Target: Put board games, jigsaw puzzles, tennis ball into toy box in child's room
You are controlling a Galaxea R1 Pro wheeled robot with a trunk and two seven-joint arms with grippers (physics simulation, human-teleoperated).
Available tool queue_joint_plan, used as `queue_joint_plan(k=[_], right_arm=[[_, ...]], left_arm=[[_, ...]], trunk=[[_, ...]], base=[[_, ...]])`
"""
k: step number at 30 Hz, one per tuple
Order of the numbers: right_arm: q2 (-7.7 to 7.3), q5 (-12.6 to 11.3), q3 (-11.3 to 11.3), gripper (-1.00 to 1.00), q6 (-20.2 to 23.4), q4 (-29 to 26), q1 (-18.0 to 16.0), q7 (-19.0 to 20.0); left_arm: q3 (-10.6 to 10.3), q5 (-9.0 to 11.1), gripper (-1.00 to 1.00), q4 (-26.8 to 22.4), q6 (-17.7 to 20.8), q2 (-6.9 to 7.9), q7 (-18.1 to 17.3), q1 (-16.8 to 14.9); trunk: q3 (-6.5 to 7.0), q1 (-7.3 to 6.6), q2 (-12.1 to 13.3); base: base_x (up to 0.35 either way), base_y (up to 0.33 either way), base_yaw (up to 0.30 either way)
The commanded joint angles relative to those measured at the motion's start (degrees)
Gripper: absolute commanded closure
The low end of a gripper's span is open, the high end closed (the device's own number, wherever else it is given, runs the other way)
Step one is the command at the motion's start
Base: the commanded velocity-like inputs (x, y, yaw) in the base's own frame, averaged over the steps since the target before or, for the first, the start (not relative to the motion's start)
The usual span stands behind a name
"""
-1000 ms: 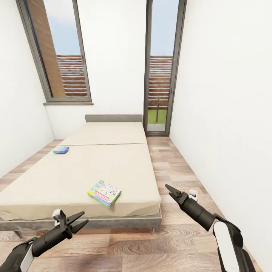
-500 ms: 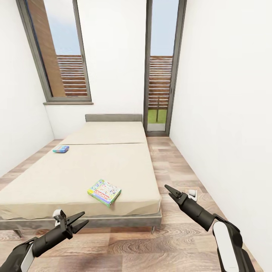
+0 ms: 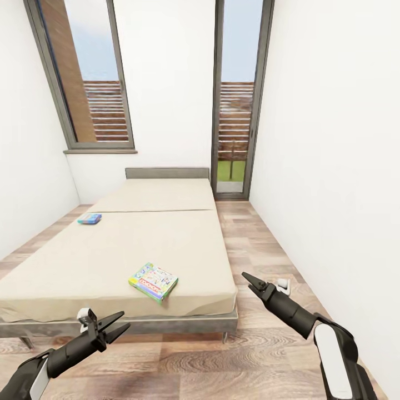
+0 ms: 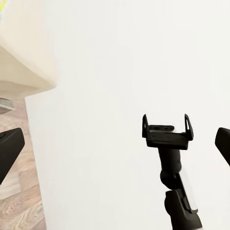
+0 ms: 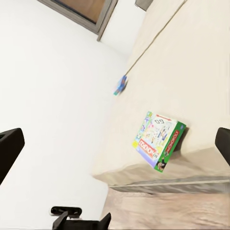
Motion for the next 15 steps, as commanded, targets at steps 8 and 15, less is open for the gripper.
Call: queue_joint_plan(k=[8,15], right_arm=[[-2.08,-0.4,-0.4,-1.0,4.2,-0.3,-0.4,-6.3],[-2.62,-0.7,-0.5,-1.0,4.6,-0.5,-0.5,-7.4]], left_arm=[[0.0,0.0,-1.0,0.0,0.7,0.14,-0.4,0.0],[0.0,-0.1,-1.0,0.0,1.1,0.73,-0.5,0.0]], trunk=[[-1.5,1.75,-3.2],[-2.75,3.29,-6.1]], base=[[0.0,0.0,0.0],[0.0,0.0,0.0]])
